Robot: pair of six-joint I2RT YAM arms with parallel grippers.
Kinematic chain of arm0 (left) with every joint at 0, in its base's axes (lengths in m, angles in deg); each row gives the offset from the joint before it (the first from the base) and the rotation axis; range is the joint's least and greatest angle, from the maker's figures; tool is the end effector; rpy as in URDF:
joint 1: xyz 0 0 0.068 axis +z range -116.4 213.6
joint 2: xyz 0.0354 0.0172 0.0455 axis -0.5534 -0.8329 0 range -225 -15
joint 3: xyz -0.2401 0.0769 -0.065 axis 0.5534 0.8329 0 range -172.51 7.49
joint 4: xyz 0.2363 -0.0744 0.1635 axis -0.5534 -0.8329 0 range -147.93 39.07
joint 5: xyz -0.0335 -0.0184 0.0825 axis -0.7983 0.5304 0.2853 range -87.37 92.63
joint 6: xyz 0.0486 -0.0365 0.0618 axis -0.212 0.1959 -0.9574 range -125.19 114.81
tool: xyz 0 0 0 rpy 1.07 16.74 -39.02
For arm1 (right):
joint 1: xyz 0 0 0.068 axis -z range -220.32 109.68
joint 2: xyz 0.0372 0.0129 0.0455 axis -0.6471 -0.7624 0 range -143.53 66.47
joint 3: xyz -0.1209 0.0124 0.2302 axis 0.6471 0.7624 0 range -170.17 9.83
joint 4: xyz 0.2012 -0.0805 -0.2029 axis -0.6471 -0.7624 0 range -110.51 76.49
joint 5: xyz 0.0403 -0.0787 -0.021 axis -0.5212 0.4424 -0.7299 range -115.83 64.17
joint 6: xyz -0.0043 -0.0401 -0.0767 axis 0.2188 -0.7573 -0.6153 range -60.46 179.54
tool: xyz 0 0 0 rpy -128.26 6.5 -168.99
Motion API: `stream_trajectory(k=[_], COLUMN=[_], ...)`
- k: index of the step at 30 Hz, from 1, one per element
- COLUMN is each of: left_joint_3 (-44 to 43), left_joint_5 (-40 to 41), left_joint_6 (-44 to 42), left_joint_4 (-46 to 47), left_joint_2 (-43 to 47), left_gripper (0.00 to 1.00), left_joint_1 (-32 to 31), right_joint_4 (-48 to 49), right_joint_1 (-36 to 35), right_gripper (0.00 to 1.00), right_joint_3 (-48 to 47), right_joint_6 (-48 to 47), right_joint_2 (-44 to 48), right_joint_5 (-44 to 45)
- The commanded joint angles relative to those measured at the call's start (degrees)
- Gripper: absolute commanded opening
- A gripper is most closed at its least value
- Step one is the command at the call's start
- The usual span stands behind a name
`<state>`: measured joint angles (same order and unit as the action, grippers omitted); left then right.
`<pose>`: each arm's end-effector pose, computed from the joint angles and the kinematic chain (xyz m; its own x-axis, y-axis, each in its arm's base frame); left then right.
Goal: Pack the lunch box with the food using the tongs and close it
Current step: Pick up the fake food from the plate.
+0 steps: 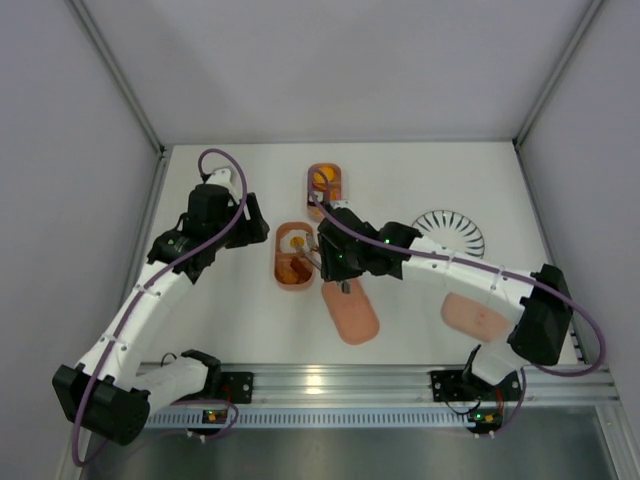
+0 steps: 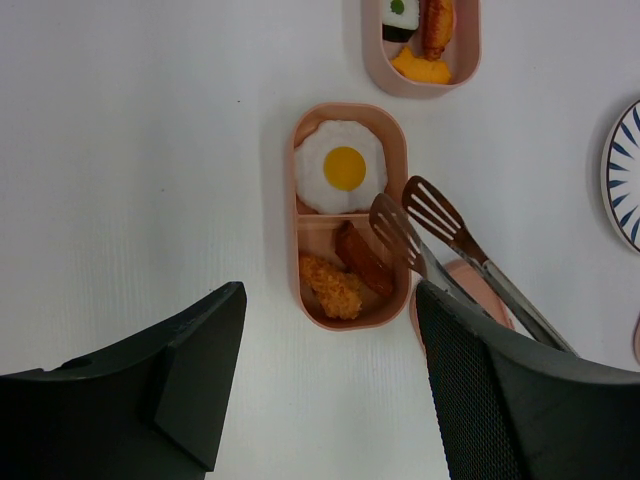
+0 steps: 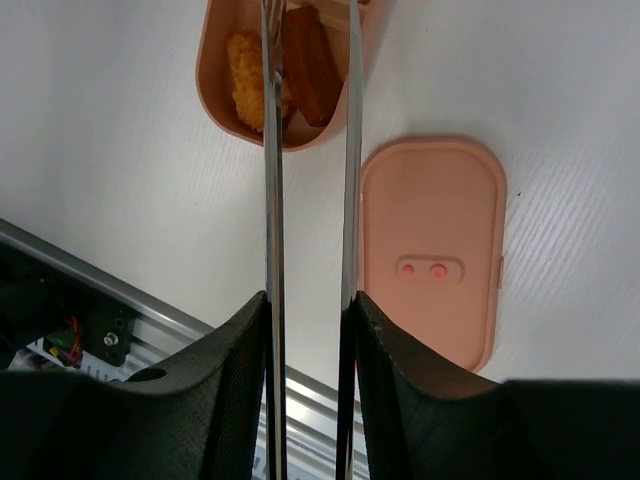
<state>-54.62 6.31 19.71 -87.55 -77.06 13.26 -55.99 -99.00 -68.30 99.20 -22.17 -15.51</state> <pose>0.2882 -0.1016 0.3059 -0.6323 -0.2138 -0.7446 0.0355 0.9522 -0.3035 0.2158 0.3283 0.2528 -0.8202 -0.1398 -0.5547 -0.3388 0.9001 0.2740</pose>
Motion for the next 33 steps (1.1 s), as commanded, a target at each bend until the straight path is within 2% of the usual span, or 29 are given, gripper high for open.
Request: stream_trajectory(k=[1,5,12,17,23,33], left_joint_3=[-1.44,-1.35,-1.0,-0.82,-0.12,-0.03], left_joint_5=[-0.17,-0.52,-1.13,-1.57,-2.1,-2.36], left_joint_6=[-0.65,-0.56,-0.39,-0.38,-0.21,-0.3], left_joint_4=[0.76,0.85,1.11,1.38,1.99,2.17], left_joint_2=[1.24,1.24,1.51,1.86,2.3,2.47], left_gripper=[0.74,0.74,0.74,0.74,0.74,0.74], left_joint_1=[0.3,0.3,0.3,0.3,0.3,0.3], right_joint_4=[-1.2,-3.04,-11.13,-17.28,-22.38,-21.51], right_joint_1=[1.8,7.95,24.02,30.1,34.15,38.98], right_gripper=[0.36,0.36,0.39,0.4,0.44,0.46], right_joint_3=[-0.2,5.61,16.5,22.31,23.81,26.8], right_joint_6=[0.77,2.09,3.84,4.55,3.23,0.95], right_joint_2=[6.71,17.15,34.22,42.57,45.05,45.13], right_joint_5=[4.17,4.96,7.34,7.87,9.27,7.61])
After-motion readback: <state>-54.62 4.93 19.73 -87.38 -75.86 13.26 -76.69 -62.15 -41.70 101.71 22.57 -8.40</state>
